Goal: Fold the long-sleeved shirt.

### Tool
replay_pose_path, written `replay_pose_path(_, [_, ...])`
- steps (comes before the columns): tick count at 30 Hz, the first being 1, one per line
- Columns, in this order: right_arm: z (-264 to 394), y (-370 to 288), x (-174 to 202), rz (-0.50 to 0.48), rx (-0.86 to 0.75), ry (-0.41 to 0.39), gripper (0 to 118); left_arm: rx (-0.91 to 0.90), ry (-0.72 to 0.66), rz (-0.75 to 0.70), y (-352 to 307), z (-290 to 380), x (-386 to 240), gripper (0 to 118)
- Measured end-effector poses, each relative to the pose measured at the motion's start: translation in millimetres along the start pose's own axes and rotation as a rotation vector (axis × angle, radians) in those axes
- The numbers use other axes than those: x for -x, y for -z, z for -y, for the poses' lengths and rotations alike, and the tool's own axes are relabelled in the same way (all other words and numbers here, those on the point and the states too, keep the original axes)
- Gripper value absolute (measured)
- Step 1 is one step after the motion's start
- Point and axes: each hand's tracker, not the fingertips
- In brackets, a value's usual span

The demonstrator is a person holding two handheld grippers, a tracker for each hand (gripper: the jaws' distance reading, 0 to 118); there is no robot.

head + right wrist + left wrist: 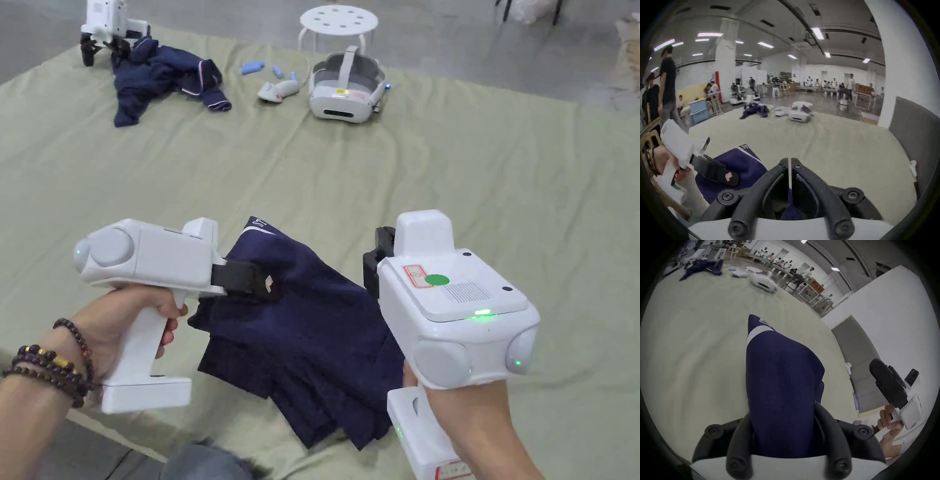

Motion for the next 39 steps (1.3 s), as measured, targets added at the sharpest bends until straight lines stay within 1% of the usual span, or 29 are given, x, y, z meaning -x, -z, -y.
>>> replay_pose_path(3, [-3.6, 46.1, 50.3, -0.083, 0.0, 0.003, 2, 0.002, -0.023, -0.053, -35.1, -28.6, 64.5, 32])
replay_pose_path(5, [-1.4, 70.0, 77.1, -0.113, 0.02, -0.003, 2, -0.013, -0.048, -0.099, -51.8, -37.7, 105.5, 32])
replay_pose_path(7, [4.8, 89.3, 92.7, -0.139, 0.051, 0.001, 2, -0.019, -0.13, -0.135, -61.3, -44.2, 135.2, 33])
replay_pose_path(8, [7.8, 97.1, 97.8, -0.14, 0.079, 0.006, 2, -0.048, -0.145, -0.137, -66.1, -44.2, 145.4, 38])
replay_pose_path(10, [12.0, 103.7, 101.2, -0.161, 0.109, 0.014, 2, -0.065, -0.144, -0.153, -71.2, -45.0, 152.4, 88])
replay_pose_path(11, [12.4, 103.2, 100.1, -0.159, 0.114, 0.015, 2, -0.122, -0.11, -0.229, -75.8, -46.6, 152.3, 108])
replay_pose_path(12, [11.8, 100.2, 97.6, -0.16, 0.112, 0.015, 2, -0.162, -0.076, -0.294, -80.5, -47.0, 148.3, 109])
replay_pose_path(13, [8.9, 93.0, 94.1, -0.163, 0.112, 0.013, 2, -0.198, -0.047, -0.318, -87.5, -47.4, 143.5, 108])
replay_pose_path(14, [6.3, 86.2, 89.1, -0.165, 0.107, 0.01, 2, -0.259, -0.017, -0.326, -96.7, -52.6, 137.9, 108])
replay_pose_path(16, [-1.1, 70.7, 76.6, -0.157, 0.09, 0.012, 2, -0.292, -0.032, -0.338, -109.4, -55.3, 121.5, 108])
replay_pose_path(18, [-12.4, 48.7, 59.7, -0.145, 0.068, 0.021, 2, -0.3, -0.019, -0.324, -121.2, -58.4, 105.8, 108])
replay_pose_path(19, [-18.0, 36.9, 49.3, -0.127, 0.06, 0.027, 2, -0.32, -0.007, -0.309, -124.8, -57.3, 90.4, 106])
replay_pose_path(20, [-24.3, 23.0, 36.5, -0.095, 0.052, 0.034, 2, -0.35, 0.02, -0.28, -127.1, -56.1, 70.2, 96])
replay_pose_path(21, [-30.4, 8.6, 23.6, -0.07, 0.031, 0.05, 2, -0.369, 0.056, -0.247, -127.2, -54.1, 50.0, 64])
replay_pose_path(22, [-35.8, -7.8, 9.3, -0.051, -0.001, 0.065, 2, -0.383, 0.117, -0.24, -123.2, -49.9, 26.4, 27])
replay_pose_path(23, [-41.9, -27.1, -6.2, -0.021, -0.036, 0.072, 2, -0.414, 0.179, -0.262, -116.3, -44.8, -3.1, 6])
replay_pose_path(24, [-47.4, -45.3, -20.5, 0.008, -0.068, 0.073, 2, -0.454, 0.235, -0.274, -112.8, -39.6, -30.0, 6])
replay_pose_path(26, [-60.2, -87.5, -49.3, 0.067, -0.131, 0.067, 2, -0.529, 0.303, -0.2, -100.5, -23.5, -90.9, 4])
replay_pose_path(28, [-67.6, -126.1, -78.5, 0.133, -0.19, 0.059, 2, -0.637, 0.376, -0.164, -90.4, -8.3, -148.1, 4])
replay_pose_path(31, [-67.8, -171.1, -120.7, 0.236, -0.265, 0.045, 2, -0.769, 0.487, -0.178, -65.4, 21.9, -229.1, 4])
replay_pose_path(33, [-62.5, -198.0, -146.4, 0.308, -0.307, 0.042, 2, -0.835, 0.575, -0.197, -46.4, 43.1, -270.6, 4])
replay_pose_path(34, [-57.9, -210.3, -160.5, 0.323, -0.314, 0.044, 2, -0.863, 0.607, -0.204, -33.6, 55.1, -289.4, 4])
replay_pose_path(35, [-51.9, -222.5, -174.3, 0.358, -0.313, 0.055, 2, -0.875, 0.609, -0.207, -22.4, 65.5, -304.6, 4])
replay_pose_path(37, [-36.3, -239.2, -197.3, 0.427, -0.334, 0.07, 2, -0.87, 0.597, -0.146, -6.0, 80.7, -323.6, 4])
replay_pose_path(38, [-27.6, -247.7, -206.8, 0.46, -0.337, 0.065, 2, -0.87, 0.573, -0.13, 2.0, 91.5, -335.8, 4])
replay_pose_path(39, [-19.3, -254.7, -212.9, 0.481, -0.345, 0.058, 2, -0.873, 0.576, -0.134, 10.4, 99.6, -341.4, 4])
